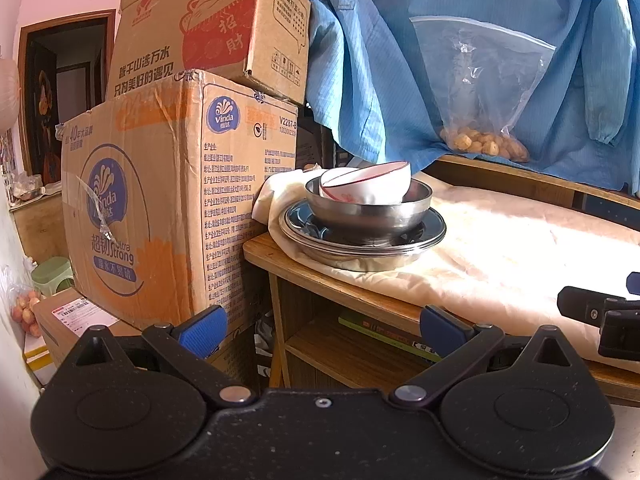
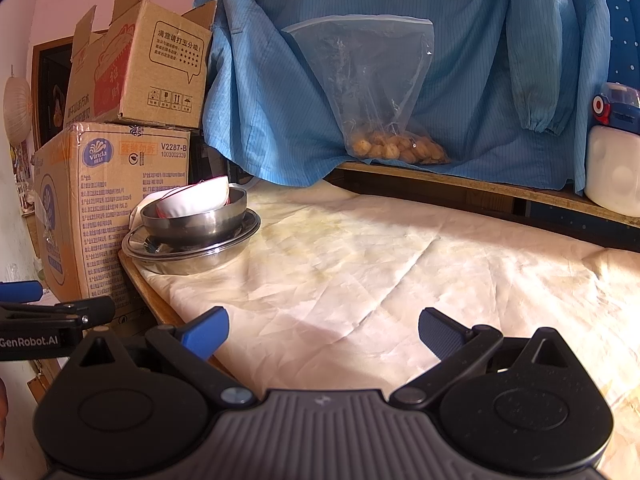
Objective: Organize plates and bowls
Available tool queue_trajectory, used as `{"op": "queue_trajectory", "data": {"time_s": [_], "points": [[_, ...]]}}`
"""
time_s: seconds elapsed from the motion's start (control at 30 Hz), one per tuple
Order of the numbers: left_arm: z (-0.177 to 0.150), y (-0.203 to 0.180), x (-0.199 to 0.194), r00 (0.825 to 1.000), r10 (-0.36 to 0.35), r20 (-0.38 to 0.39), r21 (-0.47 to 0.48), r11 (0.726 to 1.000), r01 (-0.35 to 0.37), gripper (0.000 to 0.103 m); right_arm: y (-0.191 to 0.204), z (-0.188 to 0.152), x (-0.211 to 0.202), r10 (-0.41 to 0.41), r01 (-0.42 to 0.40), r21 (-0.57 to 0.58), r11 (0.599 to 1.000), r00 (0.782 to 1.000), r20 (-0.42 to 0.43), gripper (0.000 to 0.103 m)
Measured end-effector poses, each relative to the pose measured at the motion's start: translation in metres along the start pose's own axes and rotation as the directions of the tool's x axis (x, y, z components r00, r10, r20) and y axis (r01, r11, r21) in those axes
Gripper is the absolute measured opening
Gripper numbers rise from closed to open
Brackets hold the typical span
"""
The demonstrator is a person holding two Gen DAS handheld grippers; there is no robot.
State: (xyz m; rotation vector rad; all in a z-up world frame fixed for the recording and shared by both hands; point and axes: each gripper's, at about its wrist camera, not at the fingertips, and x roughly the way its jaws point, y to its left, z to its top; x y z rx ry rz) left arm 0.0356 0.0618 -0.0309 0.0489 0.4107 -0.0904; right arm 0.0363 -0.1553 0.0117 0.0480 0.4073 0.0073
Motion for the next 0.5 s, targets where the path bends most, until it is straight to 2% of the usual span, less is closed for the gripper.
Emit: {"op": "queue_trajectory", "data": {"time_s": [0.5], "points": [[0.0010,-0.0008,-0.0001,1.000,0.004,0.003,0.000,1.000,-0.004,0.102,0.0000,-0.0004,-0.0003,-0.002,0.002,0.001,1.000,1.000,0.002,0.103]]}}
